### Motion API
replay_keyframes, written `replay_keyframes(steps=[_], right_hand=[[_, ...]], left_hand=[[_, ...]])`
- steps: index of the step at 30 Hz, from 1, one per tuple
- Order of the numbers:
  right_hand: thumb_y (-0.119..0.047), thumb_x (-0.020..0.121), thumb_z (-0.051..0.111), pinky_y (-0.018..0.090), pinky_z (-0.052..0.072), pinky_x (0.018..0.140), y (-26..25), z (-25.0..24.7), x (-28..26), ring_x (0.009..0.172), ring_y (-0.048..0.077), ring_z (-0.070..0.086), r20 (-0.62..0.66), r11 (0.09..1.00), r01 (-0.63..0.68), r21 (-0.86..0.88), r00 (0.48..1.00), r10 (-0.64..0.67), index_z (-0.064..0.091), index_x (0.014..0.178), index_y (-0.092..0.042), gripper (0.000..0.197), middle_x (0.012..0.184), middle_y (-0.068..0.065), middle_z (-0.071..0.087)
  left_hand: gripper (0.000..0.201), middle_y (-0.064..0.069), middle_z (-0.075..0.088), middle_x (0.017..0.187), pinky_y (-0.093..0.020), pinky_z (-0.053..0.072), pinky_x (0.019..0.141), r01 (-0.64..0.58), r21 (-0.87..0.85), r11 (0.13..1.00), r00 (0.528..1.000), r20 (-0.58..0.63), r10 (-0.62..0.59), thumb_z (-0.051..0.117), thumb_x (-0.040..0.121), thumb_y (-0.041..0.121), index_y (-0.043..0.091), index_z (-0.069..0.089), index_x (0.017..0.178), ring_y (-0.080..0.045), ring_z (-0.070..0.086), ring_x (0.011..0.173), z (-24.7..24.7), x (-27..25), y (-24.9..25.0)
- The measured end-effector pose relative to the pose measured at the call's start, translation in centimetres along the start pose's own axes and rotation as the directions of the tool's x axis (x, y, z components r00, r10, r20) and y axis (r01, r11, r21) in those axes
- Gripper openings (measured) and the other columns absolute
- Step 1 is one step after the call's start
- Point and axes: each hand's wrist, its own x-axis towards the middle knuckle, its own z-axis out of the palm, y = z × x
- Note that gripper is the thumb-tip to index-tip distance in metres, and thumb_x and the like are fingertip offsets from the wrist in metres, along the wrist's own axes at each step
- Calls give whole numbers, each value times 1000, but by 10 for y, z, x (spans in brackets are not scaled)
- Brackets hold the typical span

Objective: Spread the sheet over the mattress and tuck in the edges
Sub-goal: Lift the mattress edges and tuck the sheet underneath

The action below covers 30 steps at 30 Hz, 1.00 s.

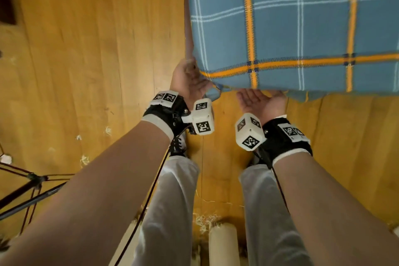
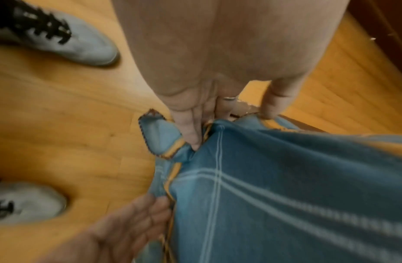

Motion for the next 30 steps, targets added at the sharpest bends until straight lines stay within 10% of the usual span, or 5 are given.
replay_keyframes(steps=[3, 11, 19, 24, 30], right_hand=[[-27, 91, 47, 46, 39, 111, 5, -2, -5, 124, 33, 54, 43, 997, 18, 71, 999, -21, 49, 134, 3, 53, 136, 19, 55], [-65, 82, 54, 55, 39, 107, -7, -12, -5, 120, 39, 57, 197, 982, 15, 190, 979, -53, 53, 122, -3, 74, 130, 22, 57], [-76, 77, 48, 57, 51, 81, -12, 11, -1, 81, 41, 68, 172, 965, -14, 260, 985, -32, 44, 126, -15, 78, 110, 21, 56], [-73, 80, 48, 58, 32, 108, -22, 8, 6, 127, 47, 45, 149, 962, -48, 268, 989, 7, 37, 142, -17, 84, 140, 25, 43], [-68, 75, 59, 61, 39, 101, -23, 6, 6, 106, 49, 58, 89, 975, 2, 222, 996, -23, 42, 128, -14, 78, 123, 27, 53]], left_hand=[[44, -11, 66, 96, -43, 53, 95, -43, -27, 999, 996, 79, 45, 73, 78, 45, 9, 68, 103, -25, 65, 95, 1, 0, -12], [27, -7, 67, 71, -31, 52, 60, -74, -218, 973, 971, 208, 120, 55, 89, 37, 12, 63, 96, -24, 65, 60, 34, -13, -16], [63, -14, 63, 122, -45, 52, 95, -99, -45, 994, 973, 207, 106, 63, 85, 52, 9, 56, 131, -29, 63, 109, -1, -20, -23], [85, -20, 63, 120, -44, 52, 95, 274, 41, 961, 940, 202, -276, 56, 81, 69, -2, 55, 126, -33, 65, 106, -29, -23, -45], [39, -21, 52, 137, -45, 50, 96, 124, -199, 972, 975, 208, -82, 38, 102, 31, 1, 57, 117, -36, 50, 126, 10, -14, 2]])
